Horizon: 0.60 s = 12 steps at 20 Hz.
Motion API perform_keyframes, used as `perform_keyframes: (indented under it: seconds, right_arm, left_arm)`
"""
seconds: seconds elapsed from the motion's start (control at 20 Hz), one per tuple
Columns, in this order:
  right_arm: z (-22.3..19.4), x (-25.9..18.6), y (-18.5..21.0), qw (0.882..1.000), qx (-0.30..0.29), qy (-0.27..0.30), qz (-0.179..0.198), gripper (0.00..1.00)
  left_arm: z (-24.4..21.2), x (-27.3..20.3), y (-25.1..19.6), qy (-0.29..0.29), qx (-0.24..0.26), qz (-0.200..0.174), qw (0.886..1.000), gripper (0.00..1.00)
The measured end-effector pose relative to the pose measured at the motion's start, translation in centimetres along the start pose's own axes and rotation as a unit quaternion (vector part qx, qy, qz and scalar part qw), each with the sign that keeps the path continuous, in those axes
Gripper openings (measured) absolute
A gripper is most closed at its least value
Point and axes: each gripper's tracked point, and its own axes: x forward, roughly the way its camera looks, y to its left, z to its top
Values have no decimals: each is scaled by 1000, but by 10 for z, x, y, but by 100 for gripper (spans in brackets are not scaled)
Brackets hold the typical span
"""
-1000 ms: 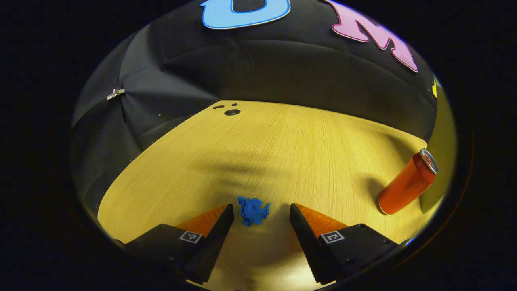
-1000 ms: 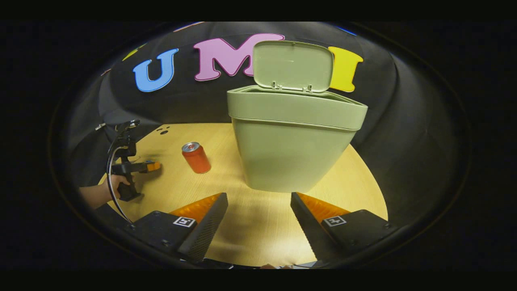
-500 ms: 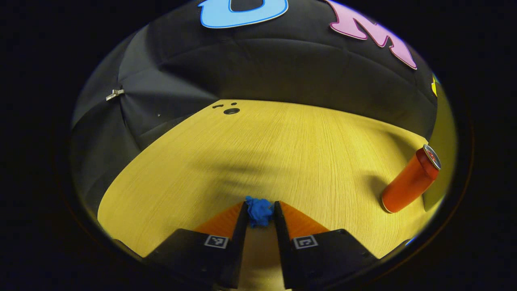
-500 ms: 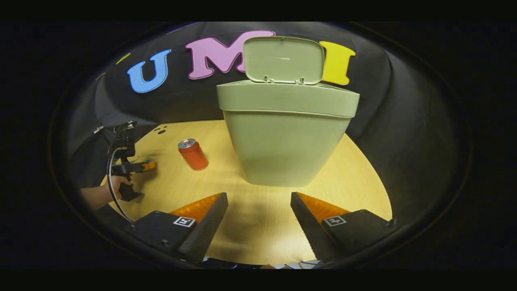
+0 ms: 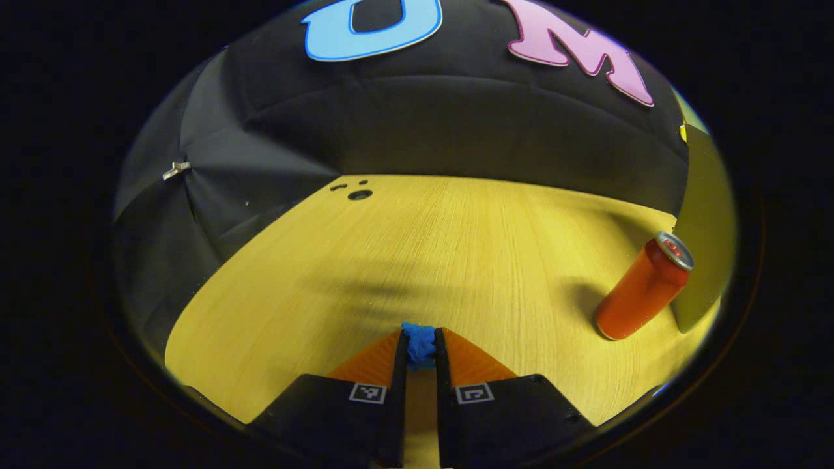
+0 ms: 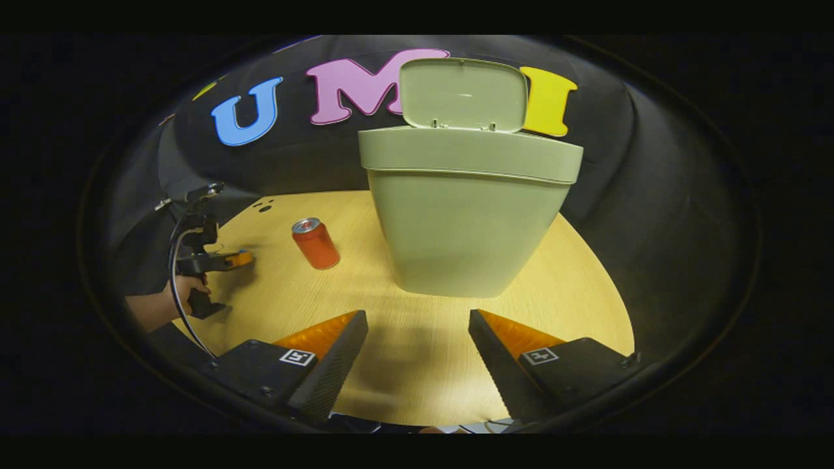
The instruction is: Press the lid of the desktop garbage bin to open it, pick up the crumpled paper on the desktop and throw it into the bin, then pick up the pop can on the desktop and drop it into the bin, and finally close the garbage bin lid.
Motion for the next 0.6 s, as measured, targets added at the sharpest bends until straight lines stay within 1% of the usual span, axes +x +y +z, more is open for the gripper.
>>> perform_keyframes:
  seconds: [0.3,0.35,0.4,0.45,0.5,0.6]
  right_arm:
    - [-3,0,4,1000,9,-5,11,99]
    - [-4,0,5,1000,12,-6,13,99]
    - [-4,-1,5,1000,15,-8,14,98]
    - [-5,-3,4,1000,18,-11,15,98]
    - [-5,-5,2,1000,21,-15,14,99]
    - [-5,-11,-5,999,30,-26,8,98]
  left_arm:
    - [56,-48,-21,-44,5,-41,998,24]
    - [65,-58,-24,-52,4,-48,997,28]
    - [77,-68,-29,-61,3,-56,997,24]
    - [90,-77,-35,-70,4,-64,996,24]
    - [104,-88,-41,-80,8,-71,994,28]
    - [133,-112,-55,-105,21,-87,990,20]
